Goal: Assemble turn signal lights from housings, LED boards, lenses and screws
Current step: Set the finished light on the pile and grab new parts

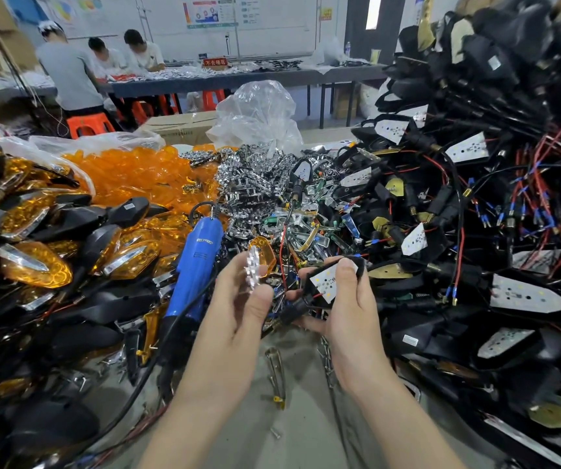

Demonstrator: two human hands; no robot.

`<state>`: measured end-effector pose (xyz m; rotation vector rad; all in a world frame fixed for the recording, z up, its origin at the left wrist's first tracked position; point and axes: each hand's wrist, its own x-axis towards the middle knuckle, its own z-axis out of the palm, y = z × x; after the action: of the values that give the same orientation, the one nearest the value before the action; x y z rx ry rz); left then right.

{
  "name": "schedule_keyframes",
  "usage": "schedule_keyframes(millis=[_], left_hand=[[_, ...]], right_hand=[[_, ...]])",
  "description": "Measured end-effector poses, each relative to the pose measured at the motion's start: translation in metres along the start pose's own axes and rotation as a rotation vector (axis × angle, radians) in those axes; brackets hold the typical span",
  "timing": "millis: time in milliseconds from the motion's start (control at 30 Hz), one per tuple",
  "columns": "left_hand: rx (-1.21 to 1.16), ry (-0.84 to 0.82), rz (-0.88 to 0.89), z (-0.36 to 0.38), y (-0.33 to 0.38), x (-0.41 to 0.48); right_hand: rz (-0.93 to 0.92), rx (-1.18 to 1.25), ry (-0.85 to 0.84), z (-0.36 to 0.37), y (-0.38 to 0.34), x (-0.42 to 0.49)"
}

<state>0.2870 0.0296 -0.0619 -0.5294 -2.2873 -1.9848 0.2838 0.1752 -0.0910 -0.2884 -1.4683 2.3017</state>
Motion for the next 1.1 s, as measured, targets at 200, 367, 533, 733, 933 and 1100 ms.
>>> schedule_keyframes(millis=[200, 367, 533, 733, 933, 1100], left_hand=[[-0.098, -0.097, 0.059, 0.005, -0.005, -0.001], [0.161, -0.163, 0.082, 0.003, -0.011, -0.003], [0.299, -0.122, 0.142, 0.004, -0.015, -0.003], [0.336, -0.129, 0.170, 0.004, -0.013, -0.004], [0.435, -0.067, 0.162, 0.007, -0.005, -0.004], [0.540, -0.025, 0.191, 0.017, -0.007, -0.002]], right_hand=[[-0.056, -0.099, 0.053, 0.004, -0.002, -0.003], [-0.107, -0.145, 0.050, 0.007, -0.006, -0.007], [-0.219, -0.250, 0.031, 0.006, -0.006, -0.010], [-0.293, -0.313, 0.021, 0.007, -0.004, -0.014], [-0.300, -0.333, -0.020, 0.008, -0.006, -0.016], [-0.247, -0.308, -0.069, 0.008, -0.008, -0.016]])
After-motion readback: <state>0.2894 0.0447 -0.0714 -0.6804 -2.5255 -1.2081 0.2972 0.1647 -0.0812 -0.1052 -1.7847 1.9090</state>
